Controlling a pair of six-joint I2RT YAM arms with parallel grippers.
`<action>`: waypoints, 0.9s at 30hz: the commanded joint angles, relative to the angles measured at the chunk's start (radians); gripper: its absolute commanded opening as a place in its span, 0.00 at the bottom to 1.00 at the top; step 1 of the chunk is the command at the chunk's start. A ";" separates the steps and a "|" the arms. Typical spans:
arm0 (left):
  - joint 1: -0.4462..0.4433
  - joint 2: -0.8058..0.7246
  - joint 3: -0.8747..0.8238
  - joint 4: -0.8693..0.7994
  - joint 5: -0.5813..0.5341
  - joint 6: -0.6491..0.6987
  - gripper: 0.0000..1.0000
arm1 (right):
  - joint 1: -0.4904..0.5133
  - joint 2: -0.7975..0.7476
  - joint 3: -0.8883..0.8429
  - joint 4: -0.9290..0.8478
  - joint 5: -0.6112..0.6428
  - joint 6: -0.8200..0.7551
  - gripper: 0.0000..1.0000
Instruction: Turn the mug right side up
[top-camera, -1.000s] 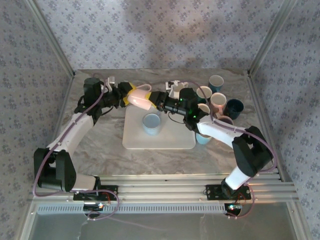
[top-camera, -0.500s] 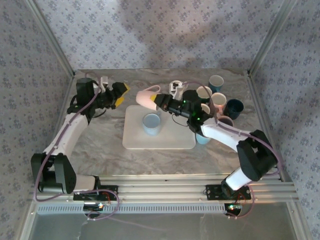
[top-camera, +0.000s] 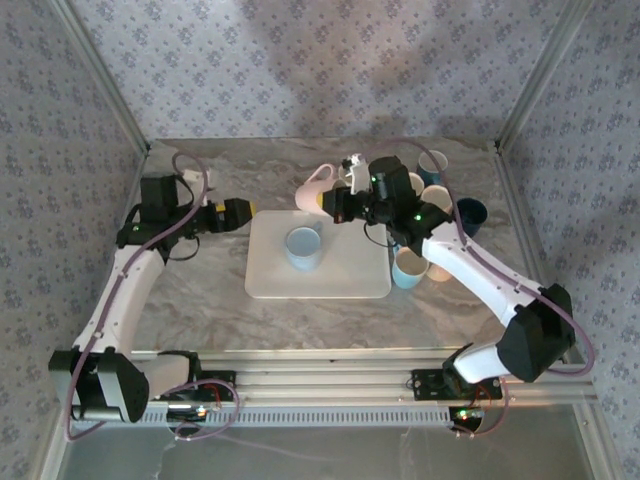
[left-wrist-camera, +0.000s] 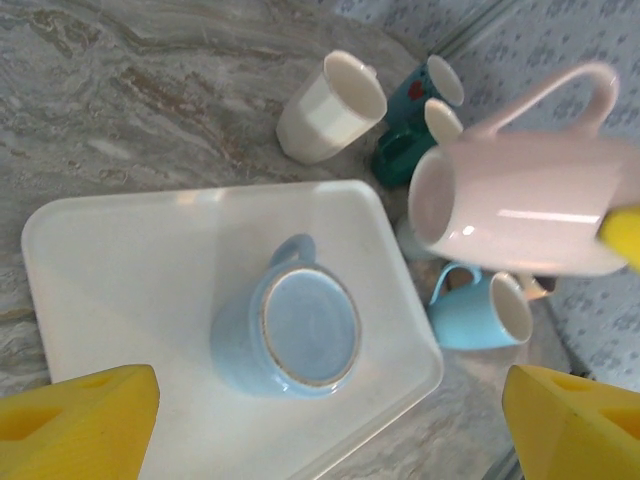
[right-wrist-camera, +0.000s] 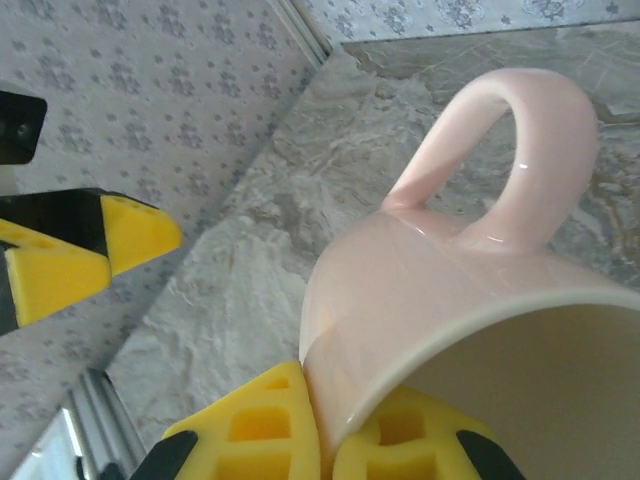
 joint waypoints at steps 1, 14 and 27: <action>-0.002 -0.012 -0.020 -0.049 -0.014 0.120 0.89 | -0.001 0.050 0.126 -0.108 0.039 -0.137 0.00; -0.003 0.030 -0.063 0.041 -0.019 0.092 0.89 | -0.004 0.446 0.616 -0.422 0.244 -0.100 0.00; -0.027 0.042 -0.054 -0.029 0.010 0.159 0.90 | -0.026 0.850 1.115 -0.667 0.349 -0.141 0.00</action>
